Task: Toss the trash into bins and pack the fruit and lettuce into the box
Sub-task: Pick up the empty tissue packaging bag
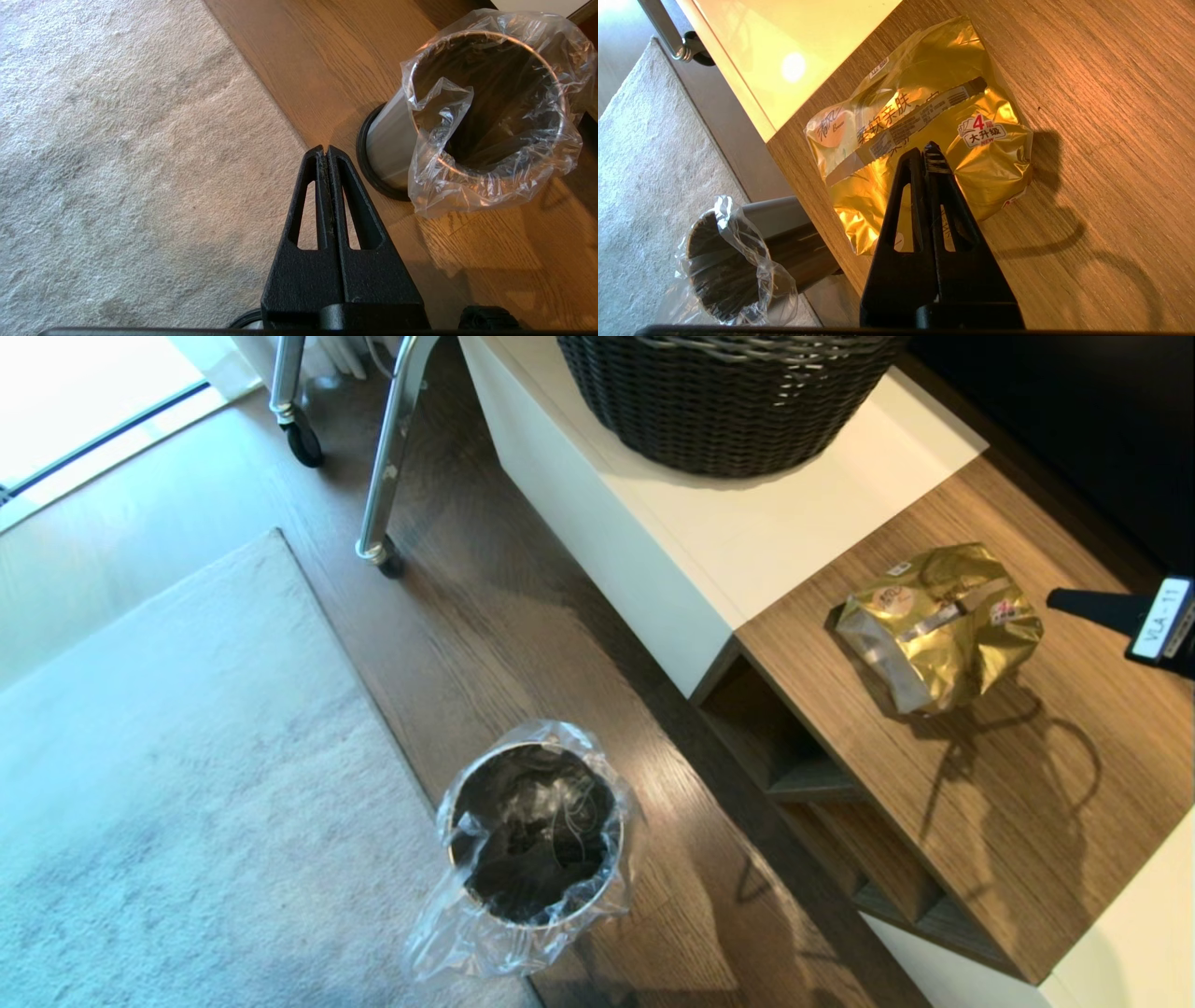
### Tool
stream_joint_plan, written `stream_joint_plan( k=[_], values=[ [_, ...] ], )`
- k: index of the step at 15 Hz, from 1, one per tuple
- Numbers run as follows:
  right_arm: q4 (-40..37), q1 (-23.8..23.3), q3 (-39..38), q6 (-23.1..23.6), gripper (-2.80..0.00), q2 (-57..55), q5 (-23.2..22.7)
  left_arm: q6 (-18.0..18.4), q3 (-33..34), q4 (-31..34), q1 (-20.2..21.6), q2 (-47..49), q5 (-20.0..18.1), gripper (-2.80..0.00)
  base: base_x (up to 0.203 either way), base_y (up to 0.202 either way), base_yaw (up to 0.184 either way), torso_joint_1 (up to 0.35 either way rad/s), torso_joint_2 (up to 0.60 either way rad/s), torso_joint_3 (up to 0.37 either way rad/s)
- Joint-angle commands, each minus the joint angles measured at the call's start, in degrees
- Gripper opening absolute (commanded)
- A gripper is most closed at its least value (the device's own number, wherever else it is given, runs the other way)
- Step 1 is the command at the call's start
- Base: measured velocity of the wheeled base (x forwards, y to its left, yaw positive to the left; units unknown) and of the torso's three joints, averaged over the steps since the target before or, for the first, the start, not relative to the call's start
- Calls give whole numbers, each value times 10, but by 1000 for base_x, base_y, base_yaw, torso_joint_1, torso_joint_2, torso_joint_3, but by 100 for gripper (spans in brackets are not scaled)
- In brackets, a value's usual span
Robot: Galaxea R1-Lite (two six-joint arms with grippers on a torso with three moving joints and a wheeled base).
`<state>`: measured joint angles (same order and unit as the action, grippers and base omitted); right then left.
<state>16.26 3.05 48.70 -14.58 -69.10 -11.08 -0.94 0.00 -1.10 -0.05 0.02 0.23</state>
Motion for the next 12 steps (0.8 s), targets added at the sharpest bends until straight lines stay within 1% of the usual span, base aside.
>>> stream_joint_plan(
  k=[1,2,5,8,10,11,12],
  values=[
    [-3,-1,7,-1,-280,-13,-1,0,0,0,0,0,0,-280,0,0,0,0,0,0],
    [-3,-1,6,-1,0,-13,-1,0,0,0,0,0,0,-280,0,0,0,0,0,0],
    [-29,-12,8,-1,0,-10,0,0,0,0,0,0,0,-280,0,0,0,0,0,0],
    [-36,-36,11,20,0,-15,-1,0,0,0,0,0,0,-280,0,0,0,0,0,0],
    [-37,-39,22,22,0,-26,-1,0,0,0,0,0,0,-280,0,0,0,0,0,0],
    [-37,-39,24,29,0,-32,-1,0,0,0,0,0,0,-280,0,0,0,0,0,0],
    [-41,-40,26,54,0,-37,-1,0,0,0,0,0,0,-280,0,0,0,0,0,0]
  ],
)
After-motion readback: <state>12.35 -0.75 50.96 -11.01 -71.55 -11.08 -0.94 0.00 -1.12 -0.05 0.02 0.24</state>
